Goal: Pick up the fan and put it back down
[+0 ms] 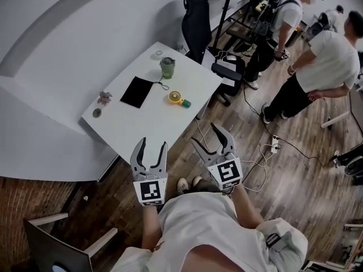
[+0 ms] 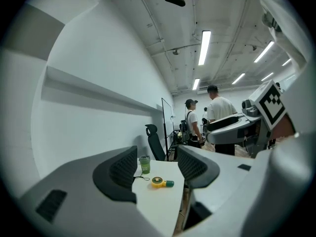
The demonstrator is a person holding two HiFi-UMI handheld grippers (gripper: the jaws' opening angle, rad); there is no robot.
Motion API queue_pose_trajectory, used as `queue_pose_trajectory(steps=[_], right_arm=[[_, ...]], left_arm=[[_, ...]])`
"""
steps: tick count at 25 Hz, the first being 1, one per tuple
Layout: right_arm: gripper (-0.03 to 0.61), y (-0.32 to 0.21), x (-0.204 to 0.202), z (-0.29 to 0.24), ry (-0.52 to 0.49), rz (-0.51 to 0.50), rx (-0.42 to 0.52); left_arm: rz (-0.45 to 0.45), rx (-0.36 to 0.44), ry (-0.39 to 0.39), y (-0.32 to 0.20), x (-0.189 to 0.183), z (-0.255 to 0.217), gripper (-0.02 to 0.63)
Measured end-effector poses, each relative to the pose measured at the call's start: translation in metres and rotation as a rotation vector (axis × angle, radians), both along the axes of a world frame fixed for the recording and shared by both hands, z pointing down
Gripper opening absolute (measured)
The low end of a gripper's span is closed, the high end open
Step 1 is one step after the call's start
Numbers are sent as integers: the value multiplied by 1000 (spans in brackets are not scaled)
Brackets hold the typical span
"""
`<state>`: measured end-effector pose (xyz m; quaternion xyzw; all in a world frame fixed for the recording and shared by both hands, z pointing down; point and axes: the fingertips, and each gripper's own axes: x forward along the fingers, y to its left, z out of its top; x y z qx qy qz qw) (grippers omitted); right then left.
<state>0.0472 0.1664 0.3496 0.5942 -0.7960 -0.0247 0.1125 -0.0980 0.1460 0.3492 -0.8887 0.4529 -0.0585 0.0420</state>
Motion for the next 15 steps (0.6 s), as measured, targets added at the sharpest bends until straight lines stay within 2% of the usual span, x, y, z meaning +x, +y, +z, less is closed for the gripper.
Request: queue_pose_trajectory(steps=[9, 15], right_arm=[[318, -49, 6, 17, 1, -19, -30], [322, -99, 16, 37, -3, -63, -73]], left_arm=[[9, -15, 4, -49, 11, 15, 253], [-5, -36, -13, -92, 28, 31, 253]])
